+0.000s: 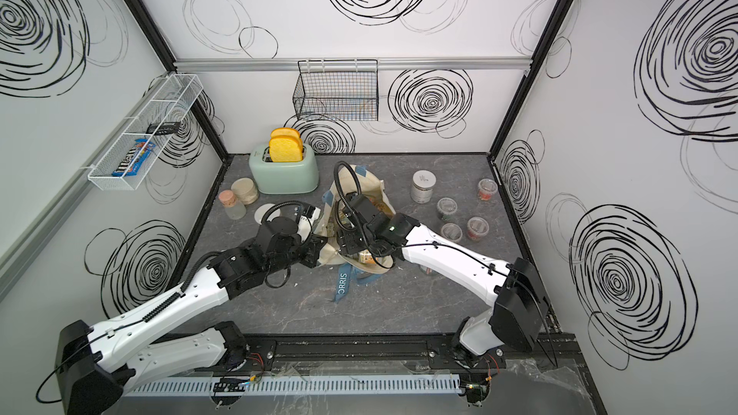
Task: Take out the seed jars from the canvas bag
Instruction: Pick up the seed jar from the canvas bag.
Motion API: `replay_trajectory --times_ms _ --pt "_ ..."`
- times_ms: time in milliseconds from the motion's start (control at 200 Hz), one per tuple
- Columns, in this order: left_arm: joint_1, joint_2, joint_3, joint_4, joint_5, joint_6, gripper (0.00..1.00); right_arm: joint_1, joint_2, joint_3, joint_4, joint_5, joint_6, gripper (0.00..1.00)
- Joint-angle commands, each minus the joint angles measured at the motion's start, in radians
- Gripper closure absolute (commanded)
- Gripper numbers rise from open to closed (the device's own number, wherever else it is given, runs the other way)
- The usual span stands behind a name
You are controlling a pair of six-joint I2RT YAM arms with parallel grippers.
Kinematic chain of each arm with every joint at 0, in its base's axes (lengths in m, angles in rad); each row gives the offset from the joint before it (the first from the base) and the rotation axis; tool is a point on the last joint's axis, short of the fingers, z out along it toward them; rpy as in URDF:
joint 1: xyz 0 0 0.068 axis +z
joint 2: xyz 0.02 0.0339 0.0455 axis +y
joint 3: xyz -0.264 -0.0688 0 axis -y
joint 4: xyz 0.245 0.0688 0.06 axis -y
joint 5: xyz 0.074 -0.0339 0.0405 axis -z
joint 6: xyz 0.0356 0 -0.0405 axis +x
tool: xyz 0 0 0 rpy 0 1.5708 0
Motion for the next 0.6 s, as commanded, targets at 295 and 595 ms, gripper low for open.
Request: replay_trajectory --times_ms 295,595 --pt "0.011 -0.021 0.004 0.053 0.004 -0.012 1.00 -0.265 -0.292 -0.123 0.054 -0.102 -0.068 0.27" --pt "0.014 -0.023 0.000 0.051 0.004 -0.017 1.00 -0.568 -0.232 -0.203 0.072 -0.135 -0.186 0.27"
